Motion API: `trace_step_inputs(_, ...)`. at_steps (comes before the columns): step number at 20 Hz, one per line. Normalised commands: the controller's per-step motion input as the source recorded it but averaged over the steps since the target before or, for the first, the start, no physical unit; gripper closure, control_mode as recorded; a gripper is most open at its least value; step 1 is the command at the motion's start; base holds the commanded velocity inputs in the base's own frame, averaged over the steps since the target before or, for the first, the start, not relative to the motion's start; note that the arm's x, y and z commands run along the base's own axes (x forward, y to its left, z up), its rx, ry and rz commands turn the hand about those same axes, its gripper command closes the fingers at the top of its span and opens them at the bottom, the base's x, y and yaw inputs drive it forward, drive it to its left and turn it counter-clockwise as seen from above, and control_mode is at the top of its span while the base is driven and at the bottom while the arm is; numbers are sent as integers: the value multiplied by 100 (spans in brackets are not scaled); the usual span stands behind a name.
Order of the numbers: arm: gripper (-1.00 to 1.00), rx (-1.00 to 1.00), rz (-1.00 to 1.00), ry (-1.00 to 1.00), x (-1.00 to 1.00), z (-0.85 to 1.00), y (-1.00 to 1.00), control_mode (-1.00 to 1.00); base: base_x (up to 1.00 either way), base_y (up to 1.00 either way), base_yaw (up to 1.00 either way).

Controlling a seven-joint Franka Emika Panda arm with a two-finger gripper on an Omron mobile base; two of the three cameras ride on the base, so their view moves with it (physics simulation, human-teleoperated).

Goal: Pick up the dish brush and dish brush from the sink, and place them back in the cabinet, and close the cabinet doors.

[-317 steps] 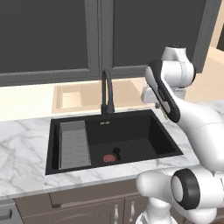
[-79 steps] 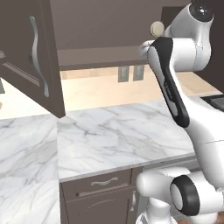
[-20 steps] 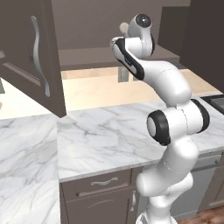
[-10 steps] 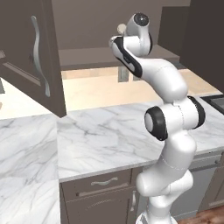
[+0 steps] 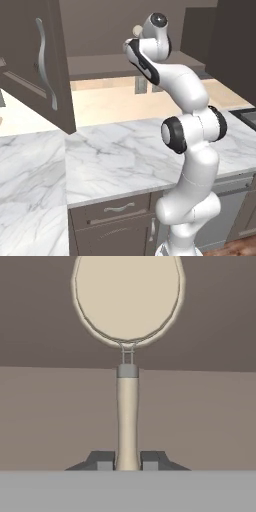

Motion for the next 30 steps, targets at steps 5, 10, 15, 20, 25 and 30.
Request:
trace_step_inputs(5, 100, 0, 0, -1, 16, -2, 0, -100, 0, 0, 0)
trace_step_inputs(10, 100, 0, 1, 0, 1, 0, 0, -100, 0, 0, 0)
trace_step_inputs(15, -100, 0, 0, 0, 0, 0, 0, -100, 0, 0, 0)
trace_step_inputs(20, -100, 0, 0, 0, 0, 0, 0, -100, 0, 0, 0)
trace_step_inputs(25, -100, 0, 0, 0, 0, 0, 0, -100, 0, 0, 0)
trace_step_inputs(30, -100, 0, 0, 0, 0, 0, 0, -100, 0, 0, 0)
